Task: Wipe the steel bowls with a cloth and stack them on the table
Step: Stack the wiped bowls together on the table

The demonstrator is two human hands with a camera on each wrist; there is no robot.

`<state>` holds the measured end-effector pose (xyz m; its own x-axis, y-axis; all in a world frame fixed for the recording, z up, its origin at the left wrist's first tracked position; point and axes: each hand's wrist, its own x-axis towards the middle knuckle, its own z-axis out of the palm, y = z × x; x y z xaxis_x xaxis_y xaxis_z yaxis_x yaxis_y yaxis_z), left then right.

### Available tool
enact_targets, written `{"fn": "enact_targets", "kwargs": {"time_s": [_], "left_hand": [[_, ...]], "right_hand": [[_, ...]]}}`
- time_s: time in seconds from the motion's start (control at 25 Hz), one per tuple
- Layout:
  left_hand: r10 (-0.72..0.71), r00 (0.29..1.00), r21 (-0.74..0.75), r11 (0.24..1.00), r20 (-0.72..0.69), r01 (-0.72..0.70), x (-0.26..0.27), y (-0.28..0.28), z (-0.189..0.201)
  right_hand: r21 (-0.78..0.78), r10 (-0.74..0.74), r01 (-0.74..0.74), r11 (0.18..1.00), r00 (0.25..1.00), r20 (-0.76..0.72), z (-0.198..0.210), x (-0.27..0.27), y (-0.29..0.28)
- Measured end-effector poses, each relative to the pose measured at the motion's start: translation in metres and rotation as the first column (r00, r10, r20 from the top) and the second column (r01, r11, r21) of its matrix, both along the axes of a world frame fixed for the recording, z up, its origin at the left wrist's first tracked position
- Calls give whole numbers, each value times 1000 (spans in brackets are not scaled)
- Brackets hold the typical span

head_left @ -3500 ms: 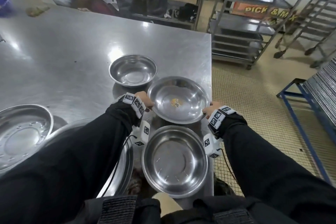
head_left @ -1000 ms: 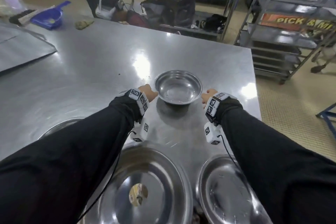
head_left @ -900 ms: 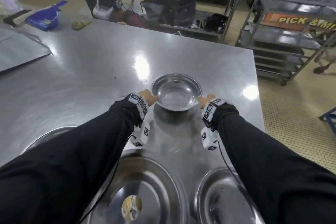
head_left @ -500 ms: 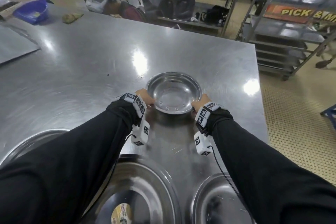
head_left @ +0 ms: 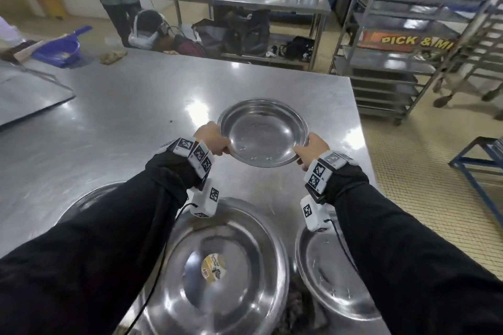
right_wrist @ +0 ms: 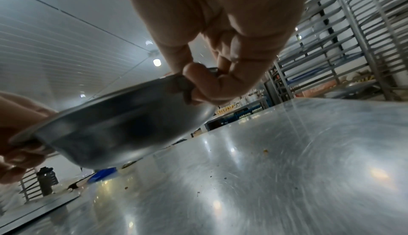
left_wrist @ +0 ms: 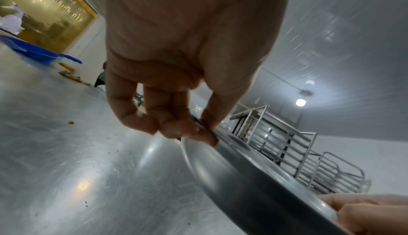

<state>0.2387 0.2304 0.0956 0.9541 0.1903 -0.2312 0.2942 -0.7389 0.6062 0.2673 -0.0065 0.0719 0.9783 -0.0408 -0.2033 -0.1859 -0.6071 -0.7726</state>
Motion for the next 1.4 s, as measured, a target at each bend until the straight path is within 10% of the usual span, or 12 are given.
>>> {"fn": "enact_targets", "kwargs": {"time_s": [0.6,0.96,1.4], "left_hand": [[18,985,-24,1000,170,-14,-299,29,-35],[38,999,81,996,39,-41,-325,36,-74],[226,972,39,973,57,-228,-320,68,-63]], "right_hand": [[-101,109,-111,989,994,-21,-14,-281,19],[-442,155,-122,888,987,39,-47,-303,30],[-244,342,-285,927,908,242,-18,-272,48]]}}
